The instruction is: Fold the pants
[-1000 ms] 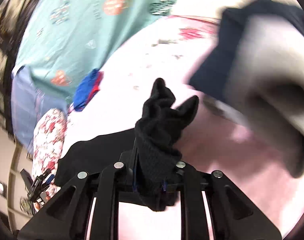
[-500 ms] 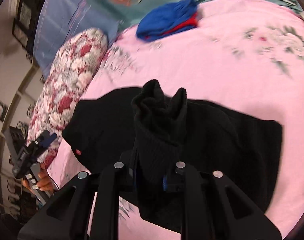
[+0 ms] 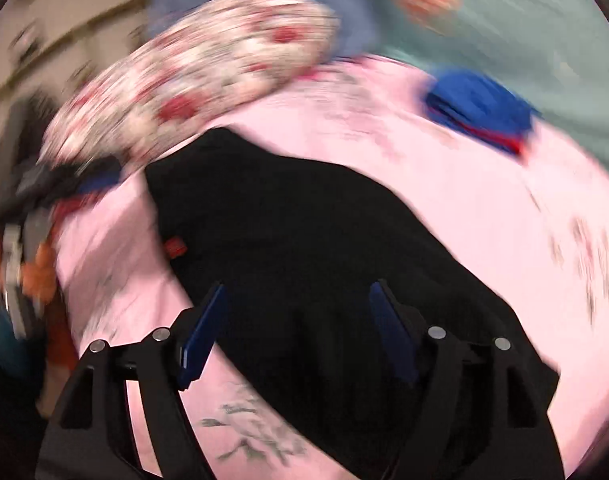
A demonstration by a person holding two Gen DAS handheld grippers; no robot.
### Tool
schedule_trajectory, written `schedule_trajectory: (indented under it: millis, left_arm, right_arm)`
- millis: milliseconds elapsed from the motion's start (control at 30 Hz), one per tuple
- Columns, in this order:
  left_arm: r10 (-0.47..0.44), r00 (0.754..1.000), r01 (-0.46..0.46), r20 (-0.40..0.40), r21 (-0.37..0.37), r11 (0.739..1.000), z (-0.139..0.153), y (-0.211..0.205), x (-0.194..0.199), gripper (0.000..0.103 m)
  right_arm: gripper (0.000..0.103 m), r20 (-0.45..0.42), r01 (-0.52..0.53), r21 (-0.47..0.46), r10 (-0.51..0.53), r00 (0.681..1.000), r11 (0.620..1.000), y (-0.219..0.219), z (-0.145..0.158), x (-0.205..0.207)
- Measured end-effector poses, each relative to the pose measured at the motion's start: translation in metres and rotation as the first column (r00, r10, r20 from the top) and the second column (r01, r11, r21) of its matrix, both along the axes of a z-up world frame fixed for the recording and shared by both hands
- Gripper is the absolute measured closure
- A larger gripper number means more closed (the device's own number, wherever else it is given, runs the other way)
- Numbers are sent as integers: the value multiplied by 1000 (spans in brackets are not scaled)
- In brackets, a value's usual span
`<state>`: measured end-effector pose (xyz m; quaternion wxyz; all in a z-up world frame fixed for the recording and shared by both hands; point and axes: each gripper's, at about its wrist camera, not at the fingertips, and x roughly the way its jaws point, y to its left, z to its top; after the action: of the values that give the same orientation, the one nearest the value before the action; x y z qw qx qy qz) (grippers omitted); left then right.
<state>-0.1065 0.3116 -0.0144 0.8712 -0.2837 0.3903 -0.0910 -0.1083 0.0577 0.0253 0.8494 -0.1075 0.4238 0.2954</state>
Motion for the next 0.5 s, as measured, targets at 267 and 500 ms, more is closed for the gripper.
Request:
schedule_trajectory:
  millis: [267,500]
  left_arm:
    - [-16,989,-8,-144,-160,987,-27,13,6,7]
    - [-12,975,-34,-222,-202,979,-53,11,26,7]
  right_arm:
    - [31,-34,-235,-109,233,972,966,98,-61,-4]
    - [97,-93,-210,-8,208,974,978,95,-67,27]
